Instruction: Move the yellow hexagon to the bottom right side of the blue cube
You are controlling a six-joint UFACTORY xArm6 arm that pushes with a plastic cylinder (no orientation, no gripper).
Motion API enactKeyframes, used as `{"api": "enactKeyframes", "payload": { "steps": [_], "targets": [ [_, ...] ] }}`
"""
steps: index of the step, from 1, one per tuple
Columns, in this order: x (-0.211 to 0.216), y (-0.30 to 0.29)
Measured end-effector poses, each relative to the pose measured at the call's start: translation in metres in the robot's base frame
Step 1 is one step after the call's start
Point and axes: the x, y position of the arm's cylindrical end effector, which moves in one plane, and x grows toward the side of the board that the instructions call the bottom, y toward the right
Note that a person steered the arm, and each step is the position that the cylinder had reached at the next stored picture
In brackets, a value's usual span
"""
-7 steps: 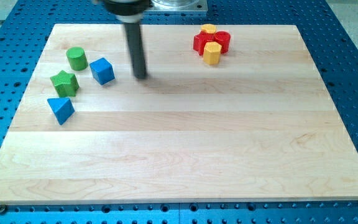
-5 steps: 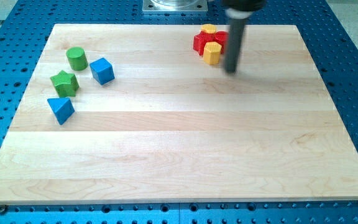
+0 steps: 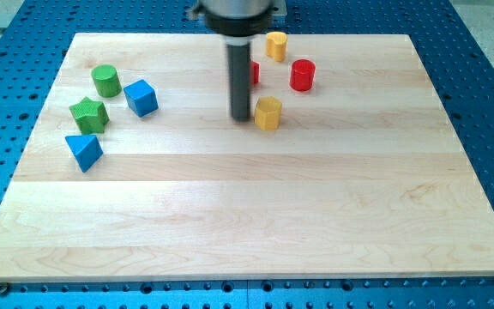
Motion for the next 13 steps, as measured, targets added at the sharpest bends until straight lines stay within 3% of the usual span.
{"api": "enactKeyframes", "payload": {
  "steps": [2,4,5,6,7,9,10,12,13],
  "targets": [
    [-0.003,0.113],
    [0.029,-0.025],
    [0.054,0.061],
    [0.082,0.012],
    [0.077,-0.044],
    [0.037,-0.001],
    [0.036,-0.068],
    [-0.006,-0.059],
    [0.011,-0.104]
  ]
}}
